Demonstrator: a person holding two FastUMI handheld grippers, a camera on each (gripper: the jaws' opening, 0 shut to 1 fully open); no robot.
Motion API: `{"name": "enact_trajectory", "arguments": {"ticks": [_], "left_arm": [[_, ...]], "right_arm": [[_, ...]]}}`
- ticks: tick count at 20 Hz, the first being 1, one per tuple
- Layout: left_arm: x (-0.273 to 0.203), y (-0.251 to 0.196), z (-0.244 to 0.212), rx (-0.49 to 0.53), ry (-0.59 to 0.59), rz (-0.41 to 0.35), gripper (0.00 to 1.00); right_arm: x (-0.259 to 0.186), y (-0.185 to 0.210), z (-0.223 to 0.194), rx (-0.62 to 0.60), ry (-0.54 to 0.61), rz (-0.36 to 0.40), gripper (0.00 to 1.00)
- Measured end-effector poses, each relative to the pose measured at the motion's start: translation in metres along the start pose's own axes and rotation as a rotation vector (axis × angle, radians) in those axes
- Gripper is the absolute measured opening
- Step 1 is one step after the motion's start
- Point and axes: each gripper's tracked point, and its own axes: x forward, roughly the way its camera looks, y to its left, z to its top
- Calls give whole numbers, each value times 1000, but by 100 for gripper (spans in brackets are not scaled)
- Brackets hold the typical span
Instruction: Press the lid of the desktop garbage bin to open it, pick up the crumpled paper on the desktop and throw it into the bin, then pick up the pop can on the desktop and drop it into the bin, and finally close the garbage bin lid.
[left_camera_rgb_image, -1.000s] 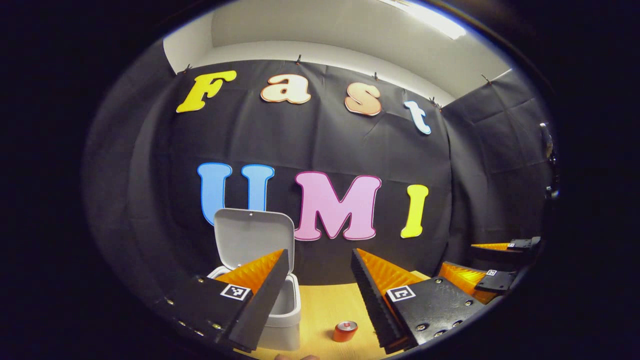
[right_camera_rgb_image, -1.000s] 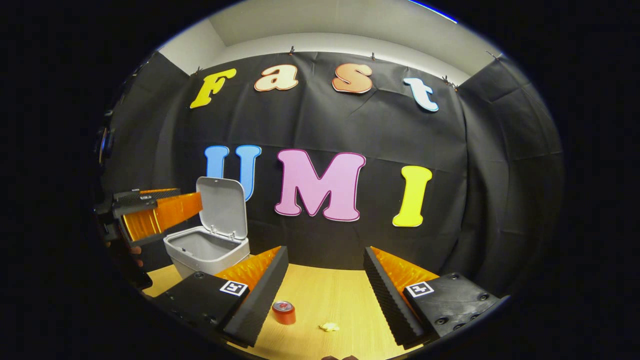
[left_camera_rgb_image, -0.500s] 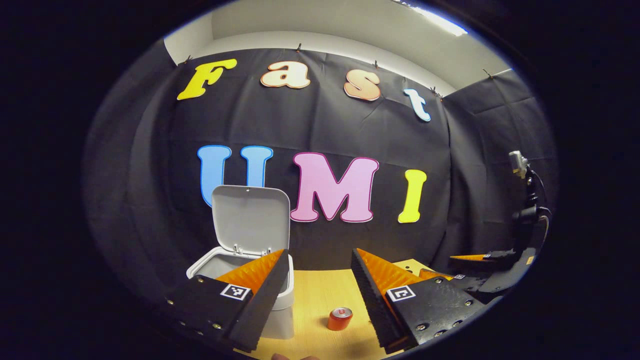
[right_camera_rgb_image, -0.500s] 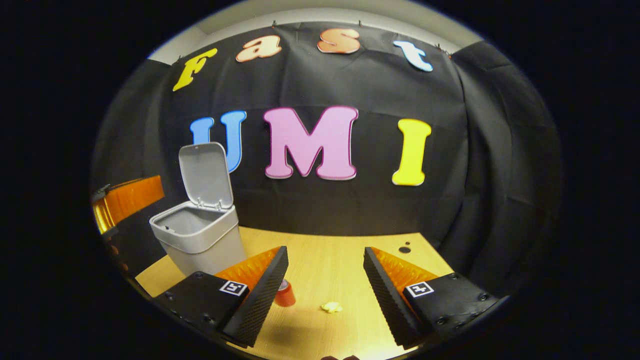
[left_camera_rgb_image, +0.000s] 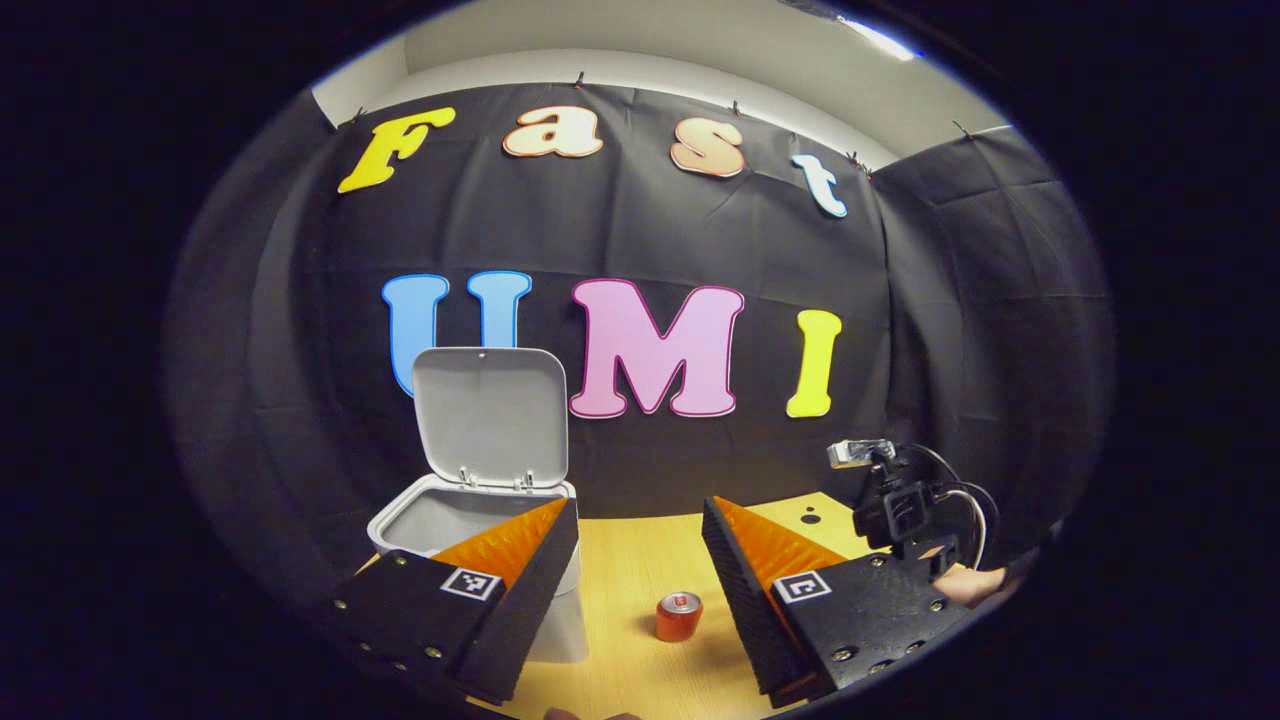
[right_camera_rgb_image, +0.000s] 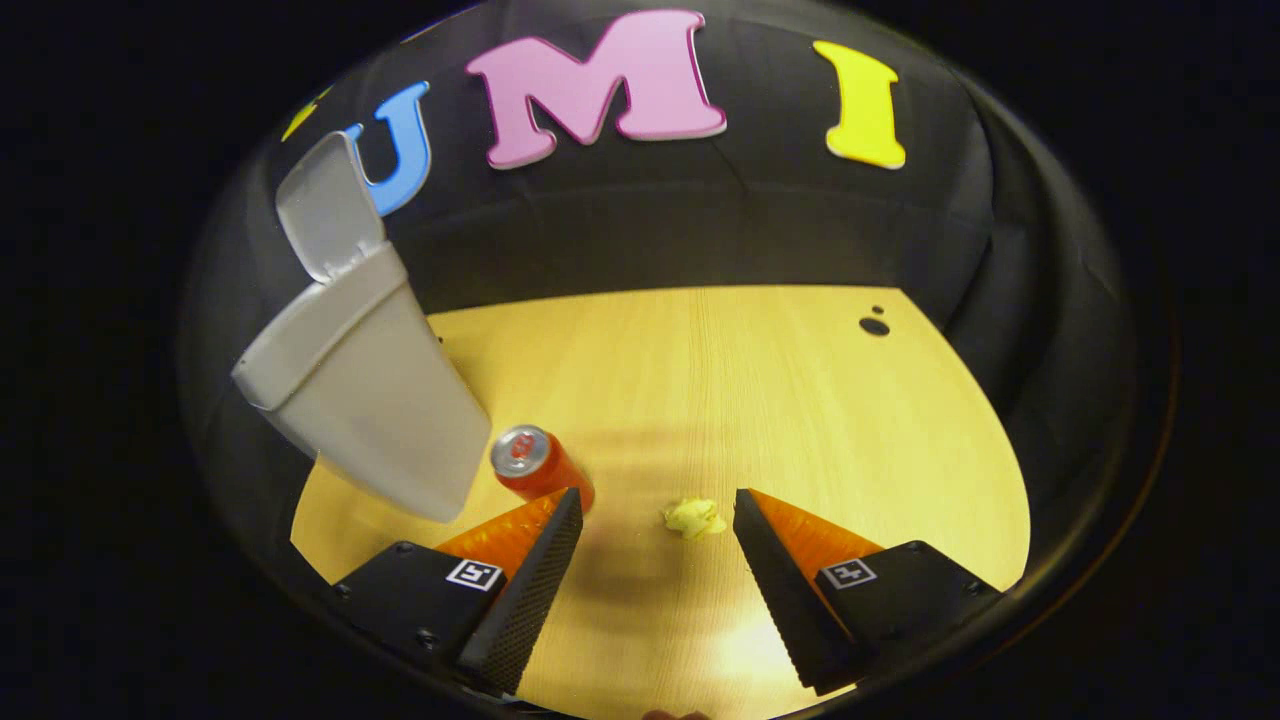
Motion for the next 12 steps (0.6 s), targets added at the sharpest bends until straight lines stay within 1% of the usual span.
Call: {"name": "enact_trajectory", "arguments": {"ticks": [2,4,7,10,12], "left_arm": [[0,3,-5,-1,16,12,84],[2,4,-12,-10,40,22,84],[4,9,-13,-13,50,43,84],[5,12,-12,-8,50,62,84],[6,15,-15,-1,60,78,84]], "right_arm": [[33,-9,-20,-15,115,-16,99],[58,-14,-32,-42,184,-29,100],[77,-22,-44,-88,234,-64,99],[88,-25,-48,-110,259,-70,100],[90,-26,-57,-116,302,-72,99]]}}
